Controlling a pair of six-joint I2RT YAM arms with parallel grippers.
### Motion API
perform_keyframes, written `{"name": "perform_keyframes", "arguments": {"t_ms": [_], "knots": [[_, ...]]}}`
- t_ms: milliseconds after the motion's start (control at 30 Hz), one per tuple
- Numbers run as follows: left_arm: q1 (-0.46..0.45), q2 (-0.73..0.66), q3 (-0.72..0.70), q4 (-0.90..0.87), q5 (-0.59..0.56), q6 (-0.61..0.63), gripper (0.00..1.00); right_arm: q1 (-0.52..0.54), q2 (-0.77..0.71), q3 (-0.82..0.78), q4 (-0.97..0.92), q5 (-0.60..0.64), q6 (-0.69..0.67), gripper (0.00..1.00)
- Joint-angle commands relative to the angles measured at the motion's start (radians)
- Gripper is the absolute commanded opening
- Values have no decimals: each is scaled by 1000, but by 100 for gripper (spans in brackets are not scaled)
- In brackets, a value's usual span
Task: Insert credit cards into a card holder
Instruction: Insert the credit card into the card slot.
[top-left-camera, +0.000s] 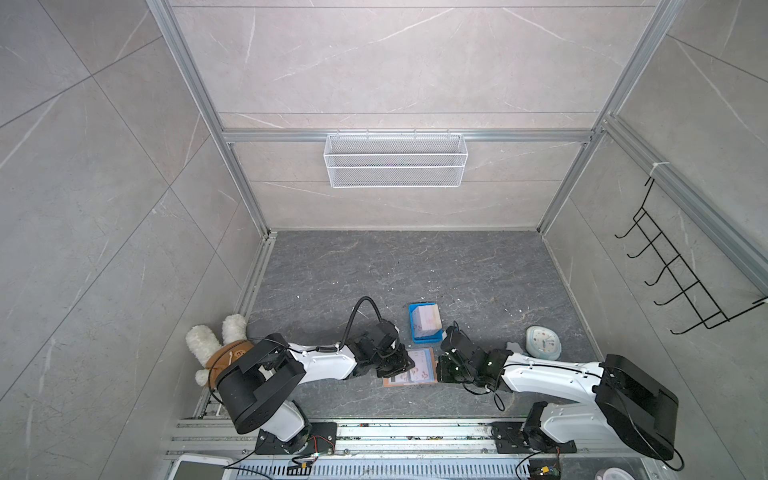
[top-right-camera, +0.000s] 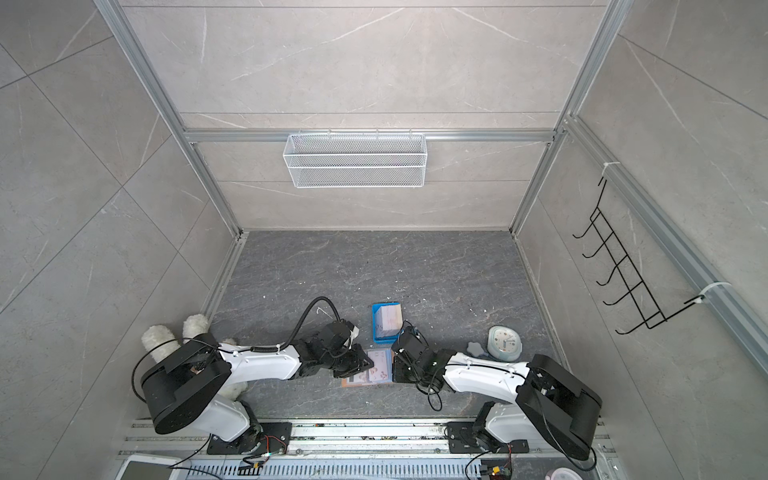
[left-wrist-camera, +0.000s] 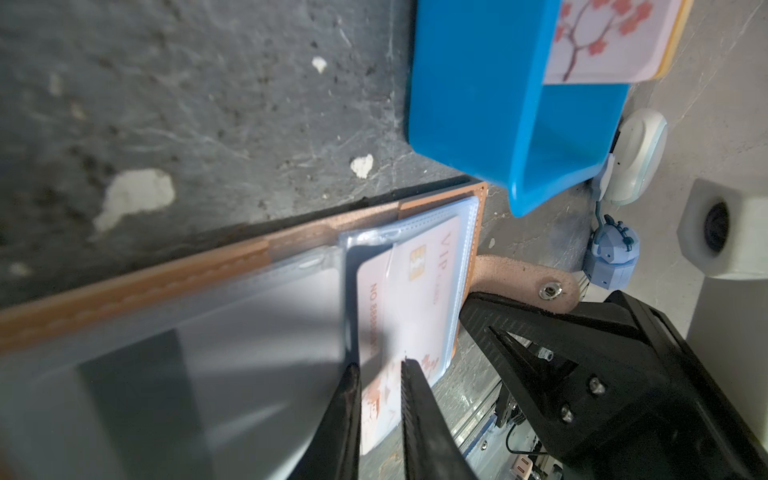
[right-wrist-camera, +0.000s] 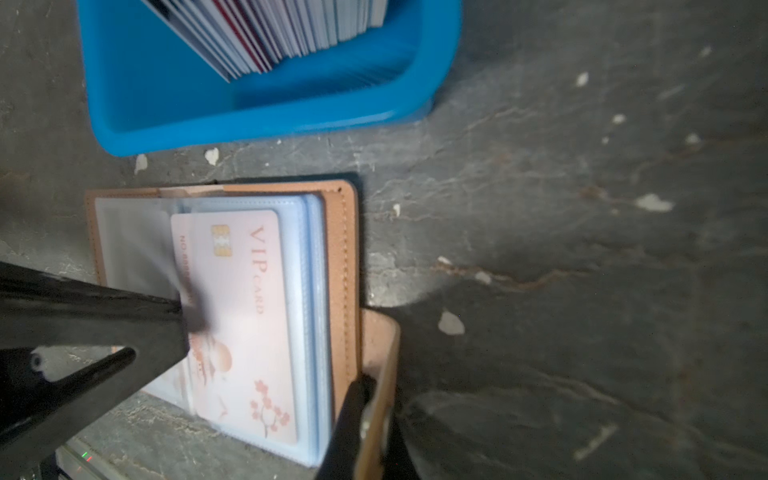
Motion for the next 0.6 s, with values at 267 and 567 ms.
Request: {"name": "perform_keyframes", "arguments": {"t_ms": [267, 567], "knots": [[3, 12, 37, 45, 23, 4, 20, 6, 21, -1, -42, -3, -7, 9], [3, -7, 24, 6, 4, 14, 19, 6, -7, -14, -52, 14, 9, 8]]}}
